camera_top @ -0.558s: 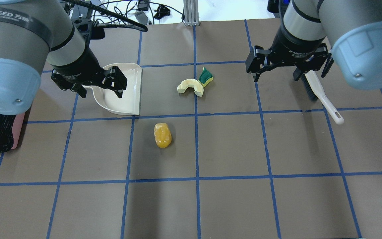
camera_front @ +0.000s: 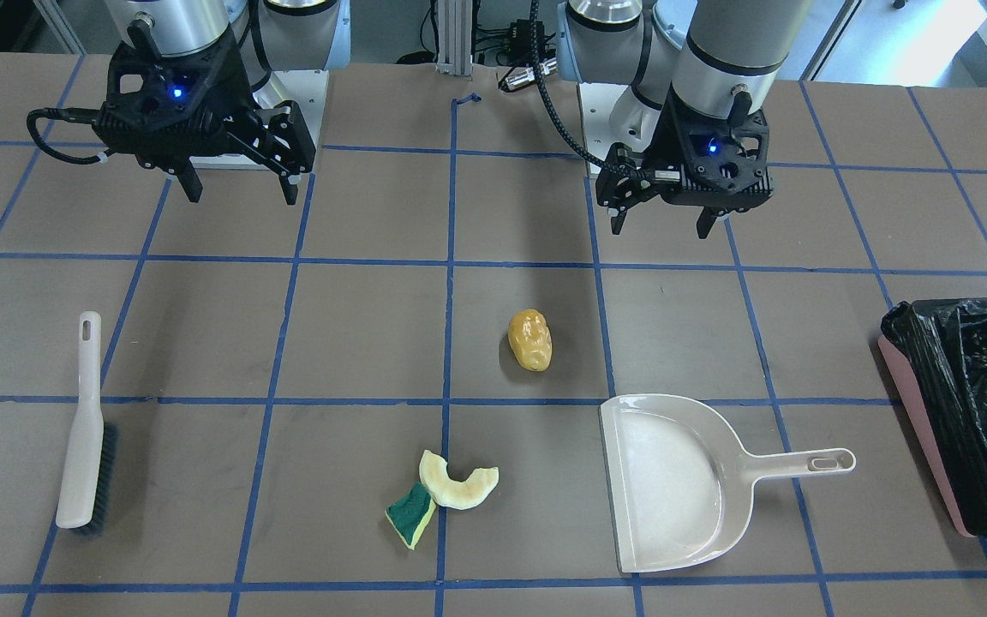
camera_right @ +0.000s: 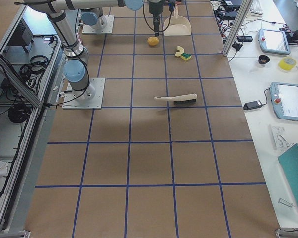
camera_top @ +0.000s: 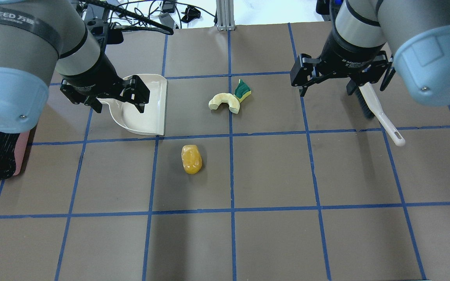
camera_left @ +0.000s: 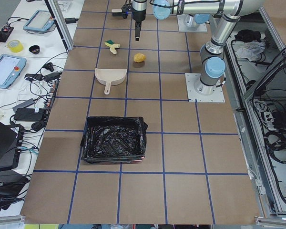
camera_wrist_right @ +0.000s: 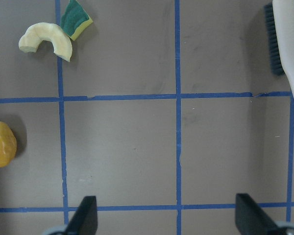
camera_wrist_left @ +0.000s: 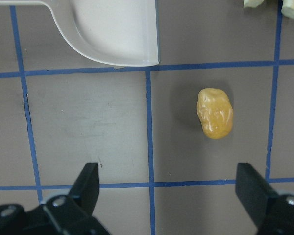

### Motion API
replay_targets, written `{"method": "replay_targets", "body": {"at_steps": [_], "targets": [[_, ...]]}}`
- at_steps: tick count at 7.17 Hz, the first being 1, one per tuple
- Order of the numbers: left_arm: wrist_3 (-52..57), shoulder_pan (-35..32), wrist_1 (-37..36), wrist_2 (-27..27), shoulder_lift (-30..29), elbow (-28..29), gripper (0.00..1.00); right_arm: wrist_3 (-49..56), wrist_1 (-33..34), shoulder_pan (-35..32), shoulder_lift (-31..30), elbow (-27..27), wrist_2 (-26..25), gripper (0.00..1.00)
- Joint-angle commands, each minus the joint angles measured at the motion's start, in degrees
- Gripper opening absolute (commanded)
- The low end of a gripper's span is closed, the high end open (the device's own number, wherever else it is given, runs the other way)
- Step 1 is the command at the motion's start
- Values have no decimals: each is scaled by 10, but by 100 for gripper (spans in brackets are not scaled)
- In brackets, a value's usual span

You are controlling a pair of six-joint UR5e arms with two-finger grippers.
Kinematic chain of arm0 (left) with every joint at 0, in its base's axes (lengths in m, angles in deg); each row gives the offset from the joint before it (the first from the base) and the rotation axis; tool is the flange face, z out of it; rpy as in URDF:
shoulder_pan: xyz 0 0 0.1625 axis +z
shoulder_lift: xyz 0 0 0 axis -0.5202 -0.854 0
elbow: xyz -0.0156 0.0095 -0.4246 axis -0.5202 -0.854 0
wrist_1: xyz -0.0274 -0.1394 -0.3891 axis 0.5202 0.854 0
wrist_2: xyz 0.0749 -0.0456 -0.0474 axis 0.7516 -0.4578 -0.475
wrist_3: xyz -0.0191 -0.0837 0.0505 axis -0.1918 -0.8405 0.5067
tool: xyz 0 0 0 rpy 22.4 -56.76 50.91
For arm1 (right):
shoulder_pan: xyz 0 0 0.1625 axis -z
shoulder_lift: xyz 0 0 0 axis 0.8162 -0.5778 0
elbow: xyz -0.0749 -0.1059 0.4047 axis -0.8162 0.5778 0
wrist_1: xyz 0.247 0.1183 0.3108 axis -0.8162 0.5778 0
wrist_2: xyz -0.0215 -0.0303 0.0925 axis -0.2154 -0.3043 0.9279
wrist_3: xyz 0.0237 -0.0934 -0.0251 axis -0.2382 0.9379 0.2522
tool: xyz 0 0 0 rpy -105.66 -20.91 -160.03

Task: Sweep and dump trash into bin
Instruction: 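Move the left gripper to the dustpan handle while the right approaches the brush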

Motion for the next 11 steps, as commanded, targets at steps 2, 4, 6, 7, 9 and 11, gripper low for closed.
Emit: {"method": "replay_targets", "body": {"at_steps": [2,4,6,7,9,11], "targets": [[-79,17,-45,-6,-3,3,100,3,0,0,-1,0,0,100],[-172,72,-36,-14,-5,-2,100,5,-1,1,4,-2,0,100],[-197,124,-30,-44,-10,-2,100,24,-1,4,1,-2,-4,100],[-200,160,40,-49,-11,-4,100,24,-18,4,4,-2,0,100],[-177,203,67,-41,-14,1,100,24,-65,7,0,-2,-8,100],[-175,207,52,-22,-31,-8,100,33,-69,7,1,-2,-9,100]]}}
